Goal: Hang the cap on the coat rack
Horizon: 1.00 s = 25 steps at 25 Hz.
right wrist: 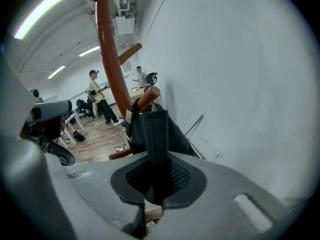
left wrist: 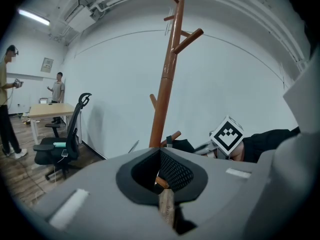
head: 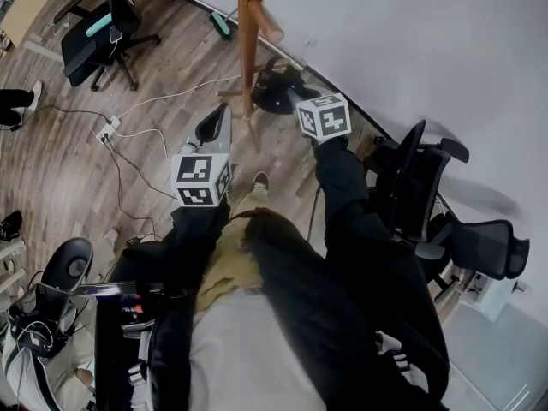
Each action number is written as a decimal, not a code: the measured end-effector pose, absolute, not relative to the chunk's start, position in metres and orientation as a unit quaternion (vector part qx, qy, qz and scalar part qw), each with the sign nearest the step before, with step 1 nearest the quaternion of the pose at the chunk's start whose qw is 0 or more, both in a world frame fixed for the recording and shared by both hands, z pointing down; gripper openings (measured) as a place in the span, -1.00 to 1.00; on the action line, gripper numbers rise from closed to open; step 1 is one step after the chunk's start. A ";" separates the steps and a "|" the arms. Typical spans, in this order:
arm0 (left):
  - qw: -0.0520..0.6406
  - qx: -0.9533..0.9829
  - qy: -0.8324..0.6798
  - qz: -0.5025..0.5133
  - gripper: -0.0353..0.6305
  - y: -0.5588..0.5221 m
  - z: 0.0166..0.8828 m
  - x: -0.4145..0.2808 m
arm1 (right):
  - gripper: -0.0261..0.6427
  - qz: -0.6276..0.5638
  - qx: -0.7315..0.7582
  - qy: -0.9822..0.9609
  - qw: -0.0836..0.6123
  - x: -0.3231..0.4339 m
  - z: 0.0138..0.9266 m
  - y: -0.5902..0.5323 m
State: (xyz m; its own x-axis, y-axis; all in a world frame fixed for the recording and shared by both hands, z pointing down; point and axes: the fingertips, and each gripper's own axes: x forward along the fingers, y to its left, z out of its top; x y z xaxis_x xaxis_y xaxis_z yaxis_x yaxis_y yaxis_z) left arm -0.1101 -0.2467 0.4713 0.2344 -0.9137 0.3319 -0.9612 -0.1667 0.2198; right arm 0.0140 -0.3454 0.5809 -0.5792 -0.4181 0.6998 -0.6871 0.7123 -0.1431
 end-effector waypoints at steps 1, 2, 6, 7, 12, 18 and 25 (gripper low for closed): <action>0.194 0.762 -0.615 0.062 -0.89 -0.247 0.472 -0.109 | -0.86 0.204 0.315 -0.865 0.334 0.012 0.584 -0.346; 0.194 0.763 -0.614 0.062 -0.89 -0.247 0.472 -0.109 | -0.86 0.203 0.310 -0.865 0.338 0.010 0.586 -0.345; 0.196 0.763 -0.612 0.063 -0.89 -0.246 0.474 -0.109 | -0.56 0.211 0.308 -0.866 0.333 0.009 0.588 -0.338; 0.196 0.763 -0.612 0.062 -0.89 -0.246 0.473 -0.109 | -0.43 0.211 0.316 -0.866 0.326 0.012 0.584 -0.336; 0.189 0.768 -0.610 0.055 -0.89 -0.249 0.465 -0.108 | -0.27 0.181 0.393 -0.865 0.254 0.038 0.533 -0.327; 0.167 0.781 -0.600 0.041 -0.89 -0.258 0.442 -0.101 | -0.29 0.113 0.422 -0.882 0.179 0.030 0.456 -0.310; 0.137 0.794 -0.592 0.026 -0.89 -0.262 0.411 -0.096 | -0.46 0.064 0.407 -0.902 0.128 0.000 0.405 -0.288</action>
